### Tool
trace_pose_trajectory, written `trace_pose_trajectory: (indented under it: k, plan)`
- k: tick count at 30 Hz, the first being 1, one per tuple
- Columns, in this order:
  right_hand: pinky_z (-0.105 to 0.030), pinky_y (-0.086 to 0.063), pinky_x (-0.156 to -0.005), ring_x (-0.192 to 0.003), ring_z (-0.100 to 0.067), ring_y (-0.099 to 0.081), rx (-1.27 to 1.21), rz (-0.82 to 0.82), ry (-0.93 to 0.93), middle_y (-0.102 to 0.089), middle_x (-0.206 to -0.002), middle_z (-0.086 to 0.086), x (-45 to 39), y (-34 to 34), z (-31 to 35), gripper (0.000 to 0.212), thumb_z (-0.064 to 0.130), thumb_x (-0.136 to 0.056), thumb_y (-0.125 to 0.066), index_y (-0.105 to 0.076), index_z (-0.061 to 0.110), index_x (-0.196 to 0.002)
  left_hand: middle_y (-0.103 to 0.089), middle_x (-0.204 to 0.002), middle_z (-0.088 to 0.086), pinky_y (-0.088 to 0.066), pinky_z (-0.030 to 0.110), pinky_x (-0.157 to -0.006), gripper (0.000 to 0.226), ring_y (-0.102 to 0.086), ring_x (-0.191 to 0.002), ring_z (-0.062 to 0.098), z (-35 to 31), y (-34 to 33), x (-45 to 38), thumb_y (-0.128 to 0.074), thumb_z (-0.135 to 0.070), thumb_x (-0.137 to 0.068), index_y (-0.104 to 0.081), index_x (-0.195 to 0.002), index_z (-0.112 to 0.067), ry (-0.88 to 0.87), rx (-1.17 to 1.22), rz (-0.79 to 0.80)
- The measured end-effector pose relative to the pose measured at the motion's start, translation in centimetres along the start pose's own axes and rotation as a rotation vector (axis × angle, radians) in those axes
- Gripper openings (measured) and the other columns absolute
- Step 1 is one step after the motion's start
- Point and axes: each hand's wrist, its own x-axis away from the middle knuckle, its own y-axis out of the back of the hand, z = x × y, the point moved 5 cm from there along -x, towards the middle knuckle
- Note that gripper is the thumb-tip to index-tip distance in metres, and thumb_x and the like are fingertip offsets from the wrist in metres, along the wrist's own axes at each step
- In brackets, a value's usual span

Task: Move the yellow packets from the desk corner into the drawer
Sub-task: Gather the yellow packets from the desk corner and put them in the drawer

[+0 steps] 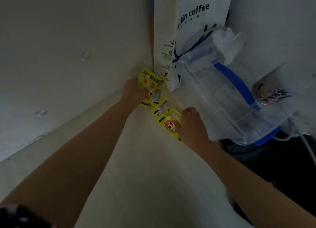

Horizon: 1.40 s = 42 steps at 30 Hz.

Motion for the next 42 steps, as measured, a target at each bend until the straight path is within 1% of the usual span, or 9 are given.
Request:
trace_pose_trajectory:
  k: [4,8,16,24,27,31,36,40,42]
  plan:
    - [-0.038,-0.035,-0.104,-0.125,-0.035,-0.039,0.003,0.003,-0.002,-0.035,-0.145,-0.018,-0.8,-0.7,0.9,0.043,0.032,-0.095,-0.052,-0.048,0.004,-0.127,-0.068,-0.108,0.008,-0.053,0.037,-0.086,0.048,-0.065,-0.101,0.026,0.2,-1.0,-0.9,-0.076,-0.035,-0.069,-0.068,-0.111,-0.012,0.023,-0.175,-0.023]
    - [-0.042,-0.033,-0.106,-0.132,-0.038,-0.032,0.005,0.038,-0.004,-0.029,-0.150,-0.018,-1.6,-1.1,1.6,0.042,0.029,-0.095,-0.050,-0.047,0.005,-0.130,-0.066,-0.115,0.014,-0.049,0.044,-0.095,0.045,-0.060,-0.110,0.033,0.5,-1.7,-1.1,-0.076,-0.033,-0.074,-0.066,-0.114,-0.013,-0.023,-0.285,-0.031]
    - [-0.039,-0.042,-0.090,-0.103,-0.029,-0.048,-0.013,-0.013,0.012,-0.041,-0.118,-0.013,-1.4,-0.3,1.4,0.024,0.026,-0.093,-0.057,-0.056,0.006,-0.107,-0.052,-0.128,0.024,-0.030,0.042,-0.107,0.045,-0.038,-0.129,0.039,0.9,-3.2,-0.9,-0.070,-0.030,-0.079,-0.060,-0.117,-0.007,-0.143,-0.570,-0.051]
    - [-0.036,-0.053,-0.080,-0.075,-0.023,-0.050,-0.139,-0.002,0.014,-0.037,-0.116,-0.012,-0.2,0.3,0.9,0.020,0.020,-0.092,-0.059,-0.054,0.003,-0.102,-0.050,-0.126,0.020,-0.044,0.035,-0.093,0.042,-0.051,-0.114,0.031,0.3,-2.4,1.2,-0.075,-0.017,-0.077,-0.060,-0.115,-0.007,-0.159,-0.448,-0.083]
    - [-0.028,-0.044,-0.075,-0.078,-0.023,-0.050,-0.165,0.019,0.017,-0.040,-0.119,-0.011,0.2,0.3,0.6,0.027,0.026,-0.093,-0.058,-0.055,0.005,-0.109,-0.046,-0.125,0.016,-0.047,0.037,-0.088,0.059,-0.051,-0.114,0.032,0.6,-1.4,2.0,-0.079,-0.008,-0.071,-0.048,-0.121,-0.011,-0.111,-0.310,-0.074]
    - [-0.035,-0.044,-0.077,-0.095,-0.029,-0.057,-0.232,0.036,0.002,-0.051,-0.111,-0.011,0.5,0.2,-0.2,0.034,0.034,-0.092,-0.058,-0.054,0.008,-0.113,-0.054,-0.126,0.013,-0.050,0.035,-0.087,0.072,-0.054,-0.113,0.027,1.9,0.2,1.7,-0.085,-0.012,-0.063,-0.050,-0.126,-0.014,0.003,-0.198,-0.074]
    - [-0.026,-0.032,-0.073,-0.092,-0.025,-0.053,-0.347,0.002,-0.050,-0.049,-0.099,-0.006,0.5,0.4,-1.2,0.033,0.035,-0.090,-0.060,-0.057,0.008,-0.109,-0.072,-0.092,0.010,-0.053,0.028,-0.065,0.040,-0.062,-0.071,0.016,2.5,1.0,0.8,-0.087,-0.017,-0.061,-0.072,-0.096,-0.010,0.121,-0.141,-0.066]
    - [-0.026,-0.032,-0.073,-0.083,-0.016,-0.044,-0.428,-0.029,-0.067,-0.043,-0.093,0.001,0.4,0.5,-1.7,0.032,0.037,-0.088,-0.062,-0.058,0.009,-0.105,-0.062,-0.117,0.009,-0.045,0.034,-0.090,0.068,-0.048,-0.119,0.029,2.3,0.2,-0.3,-0.089,-0.035,-0.059,-0.062,-0.118,-0.014,0.099,-0.336,-0.063]
    - [-0.026,-0.032,-0.072,-0.084,-0.015,-0.044,-0.444,-0.044,-0.074,-0.043,-0.093,0.001,0.4,0.5,-1.9,0.031,0.035,-0.088,-0.063,-0.059,0.009,-0.105,-0.055,-0.126,0.012,-0.039,0.036,-0.095,0.075,-0.035,-0.128,0.033,2.0,-0.2,-0.6,-0.087,-0.035,-0.062,-0.056,-0.126,-0.013,0.085,-0.404,-0.059]
